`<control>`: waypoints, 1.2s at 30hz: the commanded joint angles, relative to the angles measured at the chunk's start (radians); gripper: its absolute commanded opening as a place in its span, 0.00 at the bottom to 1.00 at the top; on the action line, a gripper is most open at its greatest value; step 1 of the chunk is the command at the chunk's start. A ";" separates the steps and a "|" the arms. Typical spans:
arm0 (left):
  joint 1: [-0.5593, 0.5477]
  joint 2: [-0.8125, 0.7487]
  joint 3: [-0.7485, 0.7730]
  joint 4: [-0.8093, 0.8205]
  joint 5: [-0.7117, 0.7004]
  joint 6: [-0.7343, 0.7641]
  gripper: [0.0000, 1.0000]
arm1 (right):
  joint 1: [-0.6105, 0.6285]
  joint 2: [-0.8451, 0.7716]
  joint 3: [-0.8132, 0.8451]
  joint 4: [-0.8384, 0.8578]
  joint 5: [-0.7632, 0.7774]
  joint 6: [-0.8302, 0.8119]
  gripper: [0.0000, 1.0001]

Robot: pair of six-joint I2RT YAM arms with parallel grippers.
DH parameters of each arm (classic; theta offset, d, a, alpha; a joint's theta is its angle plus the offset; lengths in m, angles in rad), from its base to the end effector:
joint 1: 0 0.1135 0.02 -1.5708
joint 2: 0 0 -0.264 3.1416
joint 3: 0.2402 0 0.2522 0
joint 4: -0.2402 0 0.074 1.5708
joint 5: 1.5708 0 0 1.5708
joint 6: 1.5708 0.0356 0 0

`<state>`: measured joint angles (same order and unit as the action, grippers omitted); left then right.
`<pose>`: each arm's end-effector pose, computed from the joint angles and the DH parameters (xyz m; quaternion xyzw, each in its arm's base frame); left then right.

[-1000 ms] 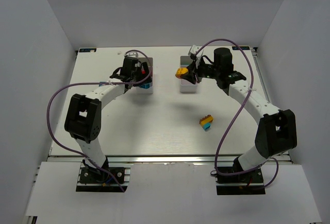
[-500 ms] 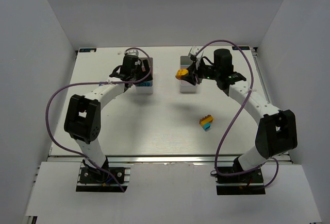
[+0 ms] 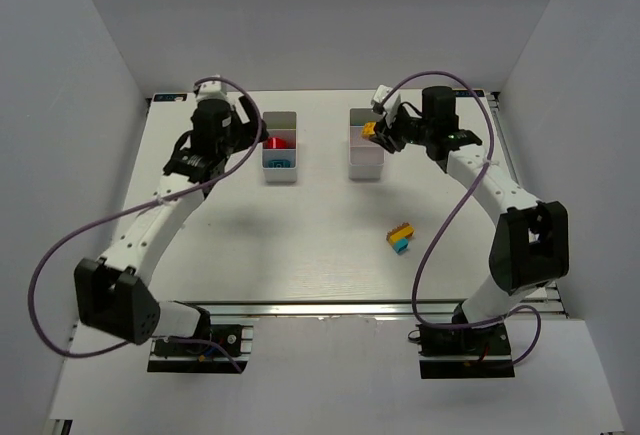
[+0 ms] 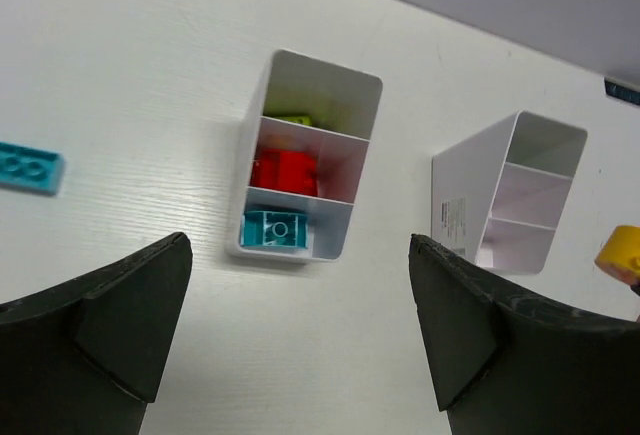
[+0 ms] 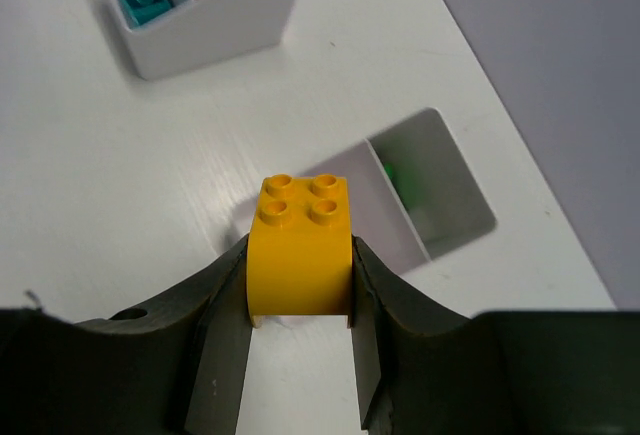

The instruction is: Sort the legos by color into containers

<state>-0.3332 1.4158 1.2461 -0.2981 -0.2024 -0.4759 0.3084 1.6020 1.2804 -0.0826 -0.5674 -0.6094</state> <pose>0.3123 -0.1005 0.3430 -0.1132 0.8415 -0.1261 0.5131 0.3517 0.1321 0.3160 -0.4932 0.6501 0.1517 0.5578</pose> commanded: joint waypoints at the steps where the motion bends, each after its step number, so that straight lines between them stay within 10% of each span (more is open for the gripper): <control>1: 0.029 -0.128 -0.075 -0.117 -0.088 -0.026 0.98 | -0.031 0.041 0.092 -0.061 0.064 -0.169 0.11; 25: 0.069 -0.460 -0.309 -0.207 -0.051 -0.155 0.98 | -0.055 0.297 0.300 -0.189 0.008 -0.289 0.26; 31: 0.071 -0.456 -0.313 -0.197 -0.034 -0.168 0.98 | -0.052 0.332 0.306 -0.161 0.040 -0.268 0.60; 36: 0.069 -0.460 -0.318 -0.205 -0.015 -0.185 0.98 | -0.054 0.326 0.297 -0.160 0.046 -0.265 0.63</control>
<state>-0.2691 0.9688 0.9108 -0.4946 -0.2401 -0.6449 0.2558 1.9388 1.5448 -0.2626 -0.5217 -0.8730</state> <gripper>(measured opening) 0.983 0.625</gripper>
